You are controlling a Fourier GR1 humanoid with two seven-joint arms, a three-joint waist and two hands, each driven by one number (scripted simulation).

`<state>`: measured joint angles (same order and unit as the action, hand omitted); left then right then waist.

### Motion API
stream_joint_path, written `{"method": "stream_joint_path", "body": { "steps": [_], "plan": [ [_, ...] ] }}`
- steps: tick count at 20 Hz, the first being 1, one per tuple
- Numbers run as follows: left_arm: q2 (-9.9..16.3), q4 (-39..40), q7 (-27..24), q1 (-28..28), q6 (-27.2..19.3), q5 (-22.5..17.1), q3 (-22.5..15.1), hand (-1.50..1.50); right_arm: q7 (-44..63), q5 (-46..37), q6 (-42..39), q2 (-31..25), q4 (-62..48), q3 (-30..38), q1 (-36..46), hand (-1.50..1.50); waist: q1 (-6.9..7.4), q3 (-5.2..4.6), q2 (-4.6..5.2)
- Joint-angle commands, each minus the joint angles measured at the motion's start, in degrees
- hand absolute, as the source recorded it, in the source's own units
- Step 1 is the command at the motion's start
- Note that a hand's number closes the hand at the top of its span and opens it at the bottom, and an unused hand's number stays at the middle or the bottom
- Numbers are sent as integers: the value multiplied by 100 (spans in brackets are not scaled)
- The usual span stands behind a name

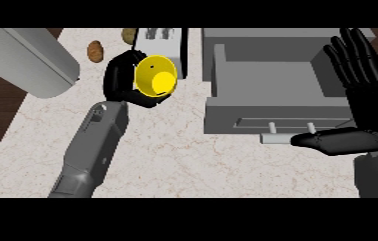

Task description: Pick up the cup, place it into the drawer and close the drawer

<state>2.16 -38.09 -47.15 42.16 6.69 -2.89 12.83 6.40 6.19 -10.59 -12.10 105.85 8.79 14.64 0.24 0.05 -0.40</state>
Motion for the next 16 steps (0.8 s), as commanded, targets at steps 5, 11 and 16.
{"method": "stream_joint_path", "body": {
  "steps": [5,11,16],
  "plan": [
    [-212,-731,1701,1320,-1025,-254,-638,150,279,217,-71,-130,308,132,-6,-150,-130,-3,22],
    [-215,-642,2803,2431,-2041,-616,-1286,150,-440,76,-195,-149,-272,241,-37,-150,-156,2,47],
    [-216,527,3075,3151,-2556,-928,-1686,150,-59,66,-64,9,27,2,41,-150,-325,0,88]
  ]
}}
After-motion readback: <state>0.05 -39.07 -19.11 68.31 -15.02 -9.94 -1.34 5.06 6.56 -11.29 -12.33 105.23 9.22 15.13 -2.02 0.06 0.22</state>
